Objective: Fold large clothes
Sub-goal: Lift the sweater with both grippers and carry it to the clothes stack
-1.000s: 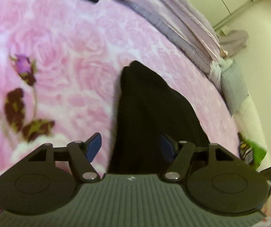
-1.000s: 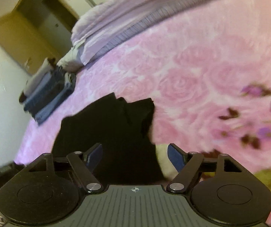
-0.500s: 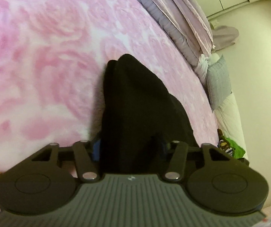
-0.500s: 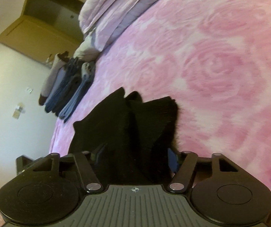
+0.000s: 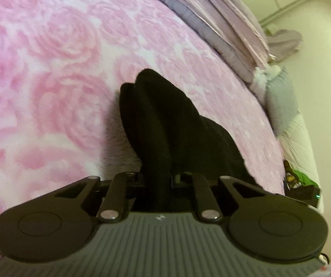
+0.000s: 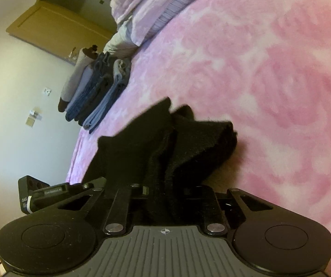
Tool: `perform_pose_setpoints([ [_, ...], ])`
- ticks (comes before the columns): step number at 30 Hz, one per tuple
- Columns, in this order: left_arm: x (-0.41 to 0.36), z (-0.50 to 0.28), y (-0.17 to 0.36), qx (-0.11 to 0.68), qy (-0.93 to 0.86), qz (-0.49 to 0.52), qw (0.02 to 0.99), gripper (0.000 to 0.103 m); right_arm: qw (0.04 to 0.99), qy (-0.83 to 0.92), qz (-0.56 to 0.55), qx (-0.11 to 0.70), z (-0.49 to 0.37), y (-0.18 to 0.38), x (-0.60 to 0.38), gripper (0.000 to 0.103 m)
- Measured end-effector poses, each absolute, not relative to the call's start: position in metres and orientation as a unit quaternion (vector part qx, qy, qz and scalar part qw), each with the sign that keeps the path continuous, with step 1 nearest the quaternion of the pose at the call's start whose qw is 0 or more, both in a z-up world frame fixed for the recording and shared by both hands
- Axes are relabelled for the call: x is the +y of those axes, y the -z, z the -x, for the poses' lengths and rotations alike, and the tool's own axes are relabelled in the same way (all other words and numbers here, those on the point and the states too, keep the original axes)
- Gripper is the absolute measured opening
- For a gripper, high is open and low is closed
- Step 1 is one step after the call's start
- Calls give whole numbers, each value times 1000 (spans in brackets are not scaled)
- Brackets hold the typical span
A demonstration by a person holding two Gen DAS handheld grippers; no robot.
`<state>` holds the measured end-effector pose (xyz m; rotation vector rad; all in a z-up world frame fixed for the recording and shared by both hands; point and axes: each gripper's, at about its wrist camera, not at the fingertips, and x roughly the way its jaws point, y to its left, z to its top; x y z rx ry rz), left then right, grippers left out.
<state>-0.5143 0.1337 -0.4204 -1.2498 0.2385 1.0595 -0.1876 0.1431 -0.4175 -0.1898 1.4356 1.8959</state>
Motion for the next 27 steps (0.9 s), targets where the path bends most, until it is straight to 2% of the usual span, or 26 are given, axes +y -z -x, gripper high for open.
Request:
perform_pose_setpoints([
  [3, 130, 511, 388, 108, -486, 567, 657, 11, 365, -730, 89, 571, 190, 381, 155, 15],
  [8, 119, 523, 308, 61, -511, 571, 639, 11, 340, -745, 104, 564, 201, 299, 179, 15],
  [14, 138, 564, 212, 8, -557, 543, 629, 11, 295, -780, 120, 540, 257, 205, 250, 15],
  [21, 222, 678, 137, -43, -605, 487, 628, 11, 257, -830, 117, 482, 388, 125, 382, 15],
  [27, 329, 786, 95, -63, -633, 436, 636, 11, 255, -856, 107, 437, 506, 88, 507, 15],
])
